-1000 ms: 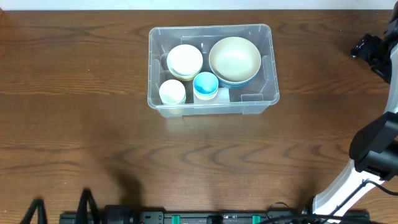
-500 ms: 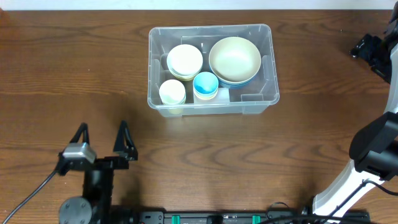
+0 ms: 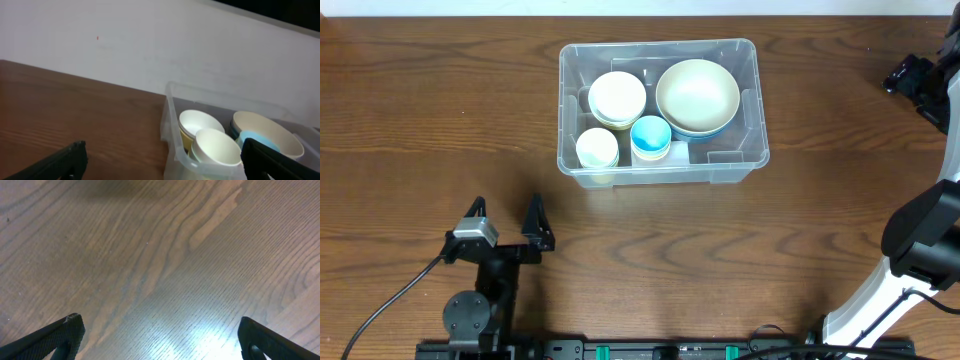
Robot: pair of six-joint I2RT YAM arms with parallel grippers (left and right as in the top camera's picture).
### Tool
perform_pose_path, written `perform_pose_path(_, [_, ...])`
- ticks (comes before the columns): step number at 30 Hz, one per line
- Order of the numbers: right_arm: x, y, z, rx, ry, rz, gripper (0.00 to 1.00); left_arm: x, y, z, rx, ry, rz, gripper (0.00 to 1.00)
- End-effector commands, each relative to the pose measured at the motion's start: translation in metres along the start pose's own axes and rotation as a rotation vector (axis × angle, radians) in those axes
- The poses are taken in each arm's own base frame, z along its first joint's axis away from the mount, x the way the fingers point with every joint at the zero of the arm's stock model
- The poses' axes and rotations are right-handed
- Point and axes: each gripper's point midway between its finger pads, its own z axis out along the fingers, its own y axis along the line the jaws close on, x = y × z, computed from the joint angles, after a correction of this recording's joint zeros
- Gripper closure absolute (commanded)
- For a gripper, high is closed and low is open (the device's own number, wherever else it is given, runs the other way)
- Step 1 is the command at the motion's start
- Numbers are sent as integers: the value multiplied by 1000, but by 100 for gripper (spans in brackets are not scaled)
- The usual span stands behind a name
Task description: Pack container
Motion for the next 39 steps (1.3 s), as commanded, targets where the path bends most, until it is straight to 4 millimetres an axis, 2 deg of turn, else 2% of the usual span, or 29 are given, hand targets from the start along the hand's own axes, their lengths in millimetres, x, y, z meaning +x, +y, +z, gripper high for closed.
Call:
perform_pose_path(1, [-2, 2, -8, -5, -21, 15, 1, 9, -1, 2, 20, 11, -9, 2])
perform_pose_path(15, [-2, 2, -8, -5, -22, 15, 1, 73, 14, 8, -10, 158, -16, 2])
perform_pose_path(39, [-2, 2, -8, -5, -21, 15, 1, 73, 16, 8, -17, 157, -5, 2])
